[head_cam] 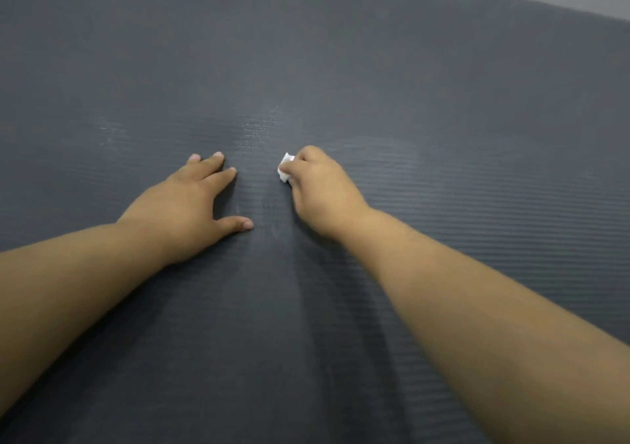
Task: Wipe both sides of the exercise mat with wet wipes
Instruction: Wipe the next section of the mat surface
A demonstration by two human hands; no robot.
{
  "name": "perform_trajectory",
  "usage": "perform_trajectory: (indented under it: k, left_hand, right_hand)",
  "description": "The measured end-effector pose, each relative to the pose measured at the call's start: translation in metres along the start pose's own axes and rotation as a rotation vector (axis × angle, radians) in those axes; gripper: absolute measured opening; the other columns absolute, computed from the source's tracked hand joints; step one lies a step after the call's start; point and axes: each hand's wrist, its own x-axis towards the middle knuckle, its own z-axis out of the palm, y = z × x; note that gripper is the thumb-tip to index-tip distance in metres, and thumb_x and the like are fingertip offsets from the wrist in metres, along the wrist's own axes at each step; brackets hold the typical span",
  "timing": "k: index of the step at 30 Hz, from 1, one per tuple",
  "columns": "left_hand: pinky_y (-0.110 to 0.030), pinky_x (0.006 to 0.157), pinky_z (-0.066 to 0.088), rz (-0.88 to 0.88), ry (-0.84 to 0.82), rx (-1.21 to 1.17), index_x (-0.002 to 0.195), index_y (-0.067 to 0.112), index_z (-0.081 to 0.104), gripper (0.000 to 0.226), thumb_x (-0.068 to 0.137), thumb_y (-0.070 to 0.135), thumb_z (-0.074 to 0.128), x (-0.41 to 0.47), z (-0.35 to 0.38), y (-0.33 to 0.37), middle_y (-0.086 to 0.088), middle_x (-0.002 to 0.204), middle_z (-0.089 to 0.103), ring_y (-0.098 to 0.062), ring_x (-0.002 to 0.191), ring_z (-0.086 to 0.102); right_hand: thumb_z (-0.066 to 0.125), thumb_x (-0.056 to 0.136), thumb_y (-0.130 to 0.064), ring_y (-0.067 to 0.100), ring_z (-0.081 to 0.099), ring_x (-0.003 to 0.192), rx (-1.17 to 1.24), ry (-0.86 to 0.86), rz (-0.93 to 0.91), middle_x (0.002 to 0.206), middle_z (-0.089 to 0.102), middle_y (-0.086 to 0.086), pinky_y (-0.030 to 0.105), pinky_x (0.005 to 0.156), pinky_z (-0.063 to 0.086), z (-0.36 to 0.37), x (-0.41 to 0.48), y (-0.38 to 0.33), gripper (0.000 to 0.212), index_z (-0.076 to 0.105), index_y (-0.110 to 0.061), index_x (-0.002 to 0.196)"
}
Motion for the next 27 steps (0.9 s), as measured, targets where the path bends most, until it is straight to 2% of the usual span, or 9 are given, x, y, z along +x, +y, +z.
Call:
perform_trajectory:
  k: [3, 7, 9, 12, 14, 17, 19, 24, 27]
  left_hand:
    - [-0.031, 0.117, 0.010, 0.046, 0.003, 0.039, 0.148, 0.027, 0.024, 0.083, 0.079, 0.065, 0.047, -0.004, -0.007, -0.016, 0.013, 0.157, 0.008, -0.007, 0.144, 0.002]
    - [-0.032, 0.118, 0.005, -0.016, -0.019, 0.042, 0.148, 0.032, 0.020, 0.092, 0.068, 0.075, 0.032, -0.008, -0.012, -0.031, 0.012, 0.157, 0.005, -0.015, 0.145, -0.001]
    - [-0.034, 0.117, 0.007, -0.023, -0.047, 0.083, 0.149, 0.034, 0.013, 0.085, 0.075, 0.073, 0.031, -0.008, -0.008, -0.031, 0.013, 0.157, -0.003, -0.017, 0.145, -0.005]
    - [-0.037, 0.118, 0.010, -0.015, -0.054, 0.208, 0.150, 0.032, 0.000, 0.079, 0.083, 0.069, 0.021, -0.008, 0.000, -0.029, 0.010, 0.157, -0.013, -0.021, 0.145, -0.008]
    - [-0.039, 0.118, 0.013, -0.023, -0.063, 0.246, 0.149, 0.032, -0.003, 0.079, 0.083, 0.069, 0.017, -0.009, 0.000, -0.028, 0.009, 0.157, -0.014, -0.023, 0.145, -0.007]
    - [-0.040, 0.116, 0.020, -0.007, -0.089, 0.262, 0.150, 0.032, 0.004, 0.076, 0.085, 0.069, 0.022, -0.010, -0.010, -0.030, 0.008, 0.158, -0.006, -0.024, 0.144, 0.003]
    - [-0.039, 0.114, 0.024, 0.006, -0.085, 0.261, 0.149, 0.032, 0.016, 0.072, 0.087, 0.066, 0.027, -0.015, -0.017, -0.032, 0.006, 0.157, 0.005, -0.024, 0.140, 0.013]
    - [-0.042, 0.113, 0.026, -0.030, -0.148, 0.225, 0.145, 0.030, 0.031, 0.067, 0.087, 0.063, 0.041, -0.023, -0.022, -0.029, 0.007, 0.156, 0.014, -0.023, 0.141, 0.019]
    - [-0.040, 0.113, 0.024, -0.027, -0.131, 0.284, 0.147, 0.028, 0.026, 0.069, 0.088, 0.064, 0.039, -0.025, -0.014, -0.026, 0.004, 0.157, 0.008, -0.025, 0.142, 0.012]
  right_hand:
    - [0.052, 0.090, -0.011, 0.035, 0.059, 0.092, -0.111, 0.122, 0.004, 0.101, 0.059, 0.021, 0.031, 0.081, 0.041, -0.025, -0.002, 0.047, 0.021, 0.069, -0.004, 0.100]
    - [0.048, 0.093, -0.011, 0.035, 0.056, 0.106, -0.191, 0.252, 0.579, 0.113, 0.061, 0.023, 0.030, 0.091, 0.041, -0.065, 0.003, 0.109, 0.026, 0.066, -0.003, 0.110]
    - [0.049, 0.094, -0.013, 0.031, 0.056, 0.110, -0.133, 0.281, 0.677, 0.115, 0.063, 0.022, 0.029, 0.091, 0.040, -0.055, 0.017, 0.091, 0.027, 0.065, -0.001, 0.111]
    - [0.050, 0.090, -0.008, 0.028, 0.058, 0.108, -0.045, 0.195, 0.372, 0.112, 0.066, 0.017, 0.025, 0.087, 0.036, -0.008, 0.026, 0.013, 0.025, 0.069, -0.006, 0.106]
    - [0.051, 0.087, -0.006, 0.034, 0.058, 0.100, -0.010, 0.054, 0.069, 0.107, 0.064, 0.017, 0.034, 0.084, 0.040, 0.024, 0.011, -0.041, 0.024, 0.068, -0.008, 0.103]
    - [0.047, 0.085, -0.012, 0.038, 0.062, 0.082, -0.027, 0.026, -0.106, 0.096, 0.062, 0.020, 0.040, 0.069, 0.052, 0.026, -0.009, -0.040, 0.026, 0.069, -0.004, 0.096]
    - [0.043, 0.083, -0.015, 0.038, 0.063, 0.073, -0.123, 0.191, -0.005, 0.088, 0.062, 0.022, 0.036, 0.062, 0.052, 0.005, -0.015, 0.000, 0.031, 0.070, -0.002, 0.090]
    - [0.046, 0.089, -0.005, 0.034, 0.053, 0.109, -0.152, 0.355, 0.742, 0.121, 0.054, 0.024, 0.022, 0.093, 0.031, -0.047, -0.048, 0.075, 0.032, 0.064, -0.004, 0.115]
    - [0.049, 0.086, -0.001, 0.031, 0.057, 0.104, -0.099, 0.300, 0.607, 0.111, 0.060, 0.022, 0.019, 0.089, 0.032, -0.018, -0.051, 0.030, 0.027, 0.068, -0.002, 0.106]
